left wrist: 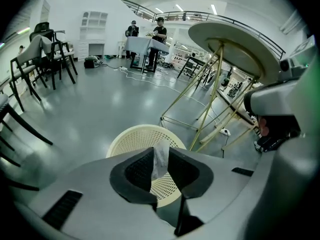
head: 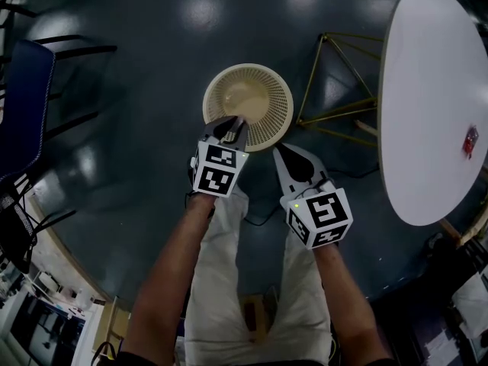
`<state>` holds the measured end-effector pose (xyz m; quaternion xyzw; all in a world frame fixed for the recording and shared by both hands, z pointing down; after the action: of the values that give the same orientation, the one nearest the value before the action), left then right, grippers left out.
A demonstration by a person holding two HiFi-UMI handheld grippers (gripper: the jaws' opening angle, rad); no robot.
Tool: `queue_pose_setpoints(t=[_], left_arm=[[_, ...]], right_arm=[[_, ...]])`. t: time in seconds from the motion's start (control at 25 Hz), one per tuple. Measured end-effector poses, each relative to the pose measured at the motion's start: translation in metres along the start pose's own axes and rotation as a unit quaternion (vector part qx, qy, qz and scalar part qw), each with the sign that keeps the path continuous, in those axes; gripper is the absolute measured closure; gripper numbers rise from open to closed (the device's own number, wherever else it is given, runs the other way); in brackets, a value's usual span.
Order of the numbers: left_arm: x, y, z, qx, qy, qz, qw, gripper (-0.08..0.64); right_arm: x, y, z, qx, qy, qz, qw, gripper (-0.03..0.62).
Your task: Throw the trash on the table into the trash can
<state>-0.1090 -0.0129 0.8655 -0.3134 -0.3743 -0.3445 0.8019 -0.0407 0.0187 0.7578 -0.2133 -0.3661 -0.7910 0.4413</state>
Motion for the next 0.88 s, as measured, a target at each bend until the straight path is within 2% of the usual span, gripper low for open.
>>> queue_pose_setpoints(t=[0.04, 0.2, 0.32, 0.68, 0.88], left_arm=[[0.002, -0.001, 0.002, -0.005, -0.003, 0.002, 1.0, 0.474], [0.009, -0.004, 0.004, -0.013, -0.001, 0.005, 0.9999, 0.369], [0.01, -0.009, 0.007, -0.015, 0.001, -0.001, 0.9999, 0.328], [0.001, -0.01, 0.0, -0.016, 0.01, 0.0, 0.9998, 0.331], [-0.012, -0.01, -0.01, 0.004, 0.014, -0.017, 0.9998, 0.409]], right_arm=[[0.002, 0.0, 0.002, 0.001, -0.001, -0.001, 1.0, 0.574], [0.006, 0.001, 0.007, 0.006, -0.006, 0.0, 1.0, 0.574], [0.006, 0.0, 0.011, 0.009, -0.01, 0.0, 1.0, 0.574], [0.003, -0.005, 0.014, 0.007, -0.014, -0.001, 1.0, 0.574], [-0.002, -0.008, 0.004, 0.001, -0.009, -0.001, 1.0, 0.574]])
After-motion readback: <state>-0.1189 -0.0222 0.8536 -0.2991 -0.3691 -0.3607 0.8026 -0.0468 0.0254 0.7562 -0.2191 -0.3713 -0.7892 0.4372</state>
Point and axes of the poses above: the fingertips, and each gripper's own axes: x forward along the fingers, y to its right, z out of its underside, the point moved 1 cm from there along -x, backward along the fingers, and after that the axes turned 1 degree about -z, right-handed, at the moved point
